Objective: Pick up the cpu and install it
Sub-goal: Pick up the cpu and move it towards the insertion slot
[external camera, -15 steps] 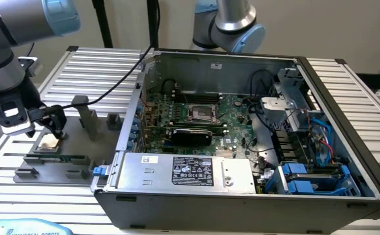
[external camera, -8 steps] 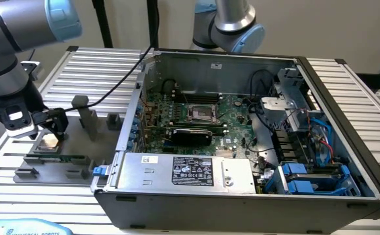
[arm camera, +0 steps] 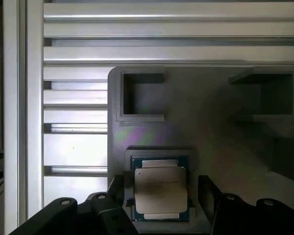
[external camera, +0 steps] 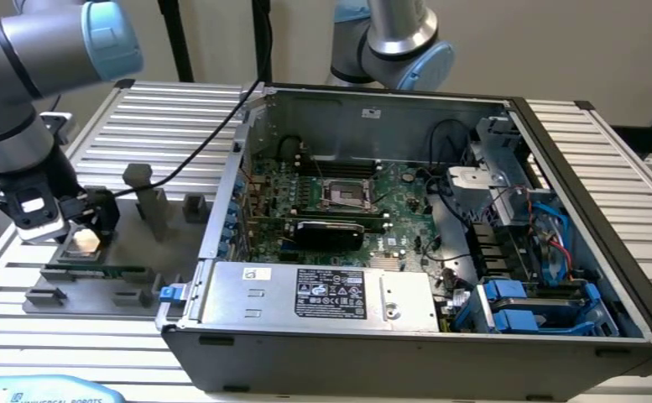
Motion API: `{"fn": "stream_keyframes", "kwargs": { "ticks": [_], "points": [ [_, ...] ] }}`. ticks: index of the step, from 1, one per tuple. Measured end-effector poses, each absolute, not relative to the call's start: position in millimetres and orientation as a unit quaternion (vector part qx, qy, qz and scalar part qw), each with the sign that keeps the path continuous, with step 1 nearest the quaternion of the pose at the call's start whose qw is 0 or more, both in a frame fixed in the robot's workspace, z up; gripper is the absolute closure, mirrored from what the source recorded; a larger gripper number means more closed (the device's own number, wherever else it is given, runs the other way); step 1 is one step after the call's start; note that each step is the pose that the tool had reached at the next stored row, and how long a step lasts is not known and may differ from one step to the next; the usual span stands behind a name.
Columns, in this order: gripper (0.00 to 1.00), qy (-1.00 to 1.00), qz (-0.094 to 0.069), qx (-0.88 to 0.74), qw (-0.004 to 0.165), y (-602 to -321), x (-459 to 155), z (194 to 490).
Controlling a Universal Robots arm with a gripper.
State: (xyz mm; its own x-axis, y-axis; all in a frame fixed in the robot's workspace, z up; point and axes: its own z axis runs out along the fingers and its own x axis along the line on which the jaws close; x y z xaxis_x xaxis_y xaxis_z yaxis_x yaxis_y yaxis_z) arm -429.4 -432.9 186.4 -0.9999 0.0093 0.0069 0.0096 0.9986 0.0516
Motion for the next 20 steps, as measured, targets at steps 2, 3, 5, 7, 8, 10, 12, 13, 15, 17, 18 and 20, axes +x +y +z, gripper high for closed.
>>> {"fn": "stream_keyframes", "kwargs": {
  "ticks": [2,3,5,7,8,10,12,13,15,17,18,20],
  "points": [
    [0.29,-1.000,-0.026,-0.004,0.003,-432.4,-429.5,185.3],
    [0.29,-1.000,-0.026,-0.004,0.003,-432.3,-429.5,185.2],
    [0.29,-1.000,-0.026,-0.004,0.003,-432.2,-429.6,185.1],
    [0.29,-1.000,-0.026,-0.004,0.003,-432.1,-429.5,185.1],
    [0.29,-1.000,-0.026,-0.004,0.003,-432.1,-429.5,185.1],
    [0.29,-1.000,-0.025,-0.004,0.003,-432.1,-429.5,185.1],
    [0.29,-1.000,-0.024,-0.004,0.003,-432.1,-429.5,185.1],
    [0.29,-1.000,-0.023,-0.003,0.003,-432.1,-429.5,185.1],
    [0.29,-1.000,-0.021,-0.003,0.003,-432.1,-429.5,185.1],
    [0.29,-1.000,-0.020,-0.003,0.003,-432.2,-429.5,185.1],
    [0.29,-1.000,-0.020,-0.003,0.003,-432.1,-429.5,185.1],
    [0.29,-1.000,-0.020,-0.003,0.003,-432.1,-429.6,185.1]
  ]
}}
